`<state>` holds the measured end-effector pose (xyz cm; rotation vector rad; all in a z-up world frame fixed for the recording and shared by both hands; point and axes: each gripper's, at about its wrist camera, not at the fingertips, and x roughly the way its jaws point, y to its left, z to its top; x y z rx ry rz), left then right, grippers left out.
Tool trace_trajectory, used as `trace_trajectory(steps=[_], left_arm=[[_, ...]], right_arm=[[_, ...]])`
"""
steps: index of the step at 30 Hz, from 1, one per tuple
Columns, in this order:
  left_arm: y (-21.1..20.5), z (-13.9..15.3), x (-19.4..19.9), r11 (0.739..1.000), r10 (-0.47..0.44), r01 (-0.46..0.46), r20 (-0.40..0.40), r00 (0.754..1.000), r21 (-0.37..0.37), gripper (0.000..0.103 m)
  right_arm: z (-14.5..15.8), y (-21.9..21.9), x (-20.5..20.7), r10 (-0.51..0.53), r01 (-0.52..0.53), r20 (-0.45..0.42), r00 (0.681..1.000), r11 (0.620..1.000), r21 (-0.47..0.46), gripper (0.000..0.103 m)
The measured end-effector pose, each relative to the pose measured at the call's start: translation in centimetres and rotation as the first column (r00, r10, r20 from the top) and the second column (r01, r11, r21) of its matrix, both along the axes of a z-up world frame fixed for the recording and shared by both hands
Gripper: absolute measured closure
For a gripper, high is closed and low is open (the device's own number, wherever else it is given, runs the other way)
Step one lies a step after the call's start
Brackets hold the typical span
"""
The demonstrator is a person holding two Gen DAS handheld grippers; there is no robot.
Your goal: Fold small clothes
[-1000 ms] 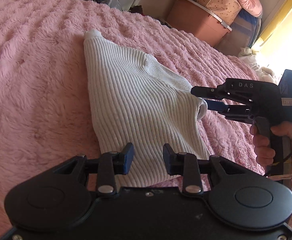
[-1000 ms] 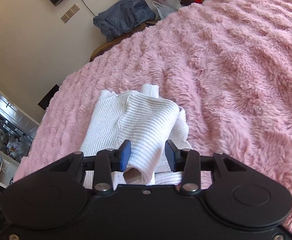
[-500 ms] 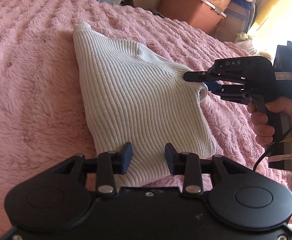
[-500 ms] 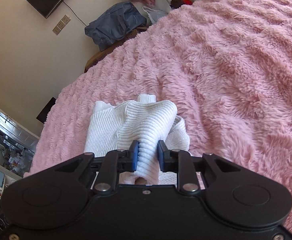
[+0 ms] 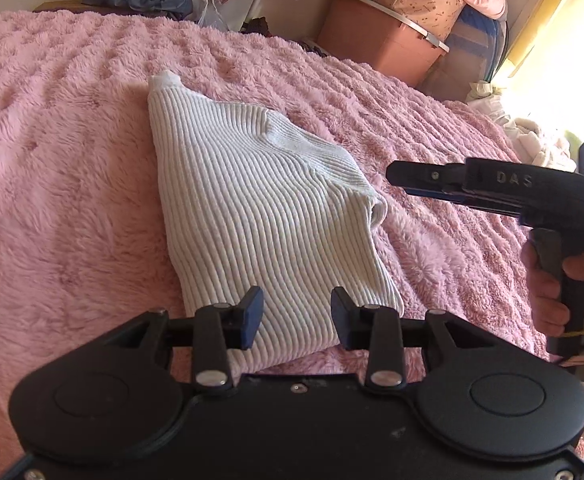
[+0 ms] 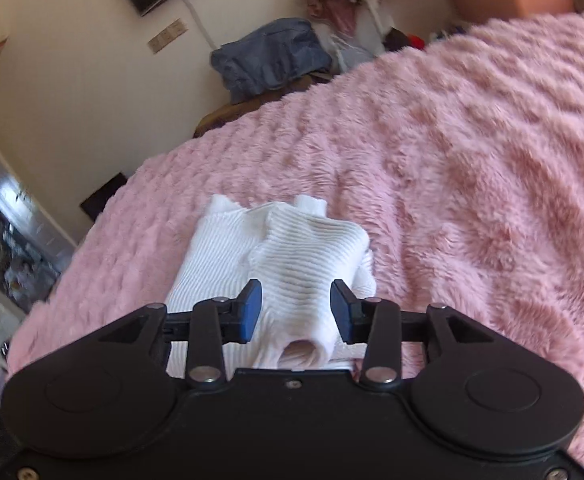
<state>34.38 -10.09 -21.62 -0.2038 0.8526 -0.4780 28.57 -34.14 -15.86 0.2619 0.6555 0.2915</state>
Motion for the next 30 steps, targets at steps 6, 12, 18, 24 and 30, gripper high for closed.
trace_trajectory(steps=[6,12,18,24,30], left_arm=[[-0.3,-1.7,-0.6,1.0,0.003,-0.003,-0.031,1.0,0.014,0.065],[0.4,-3.0,0.2,1.0,0.017,-0.017,-0.068,0.998,-0.013,0.064],[0.5,-2.5,0.0,1.0,0.015,-0.016,-0.056,0.998,-0.022,0.064],[0.8,1.2,0.2,0.999,0.019,-0.016,0.058,0.998,-0.046,0.063],[1.3,1.9,3.6,0.997,0.053,-0.049,0.075,0.996,-0.063,0.062]], right_arm=[[-0.5,4.2,-3.0,0.198,-0.203,-0.043,0.979,0.967,-0.155,0.09],[-3.7,4.7,-2.0,0.1,-0.142,-0.159,0.982,0.948,-0.285,0.101],[-3.0,3.2,-2.6,0.038,-0.074,-0.13,0.991,0.957,-0.279,0.101],[1.2,3.4,-0.6,0.077,-0.071,0.022,0.997,0.972,-0.223,0.1],[2.8,5.0,6.7,0.199,-0.152,0.119,0.973,0.935,-0.319,0.098]])
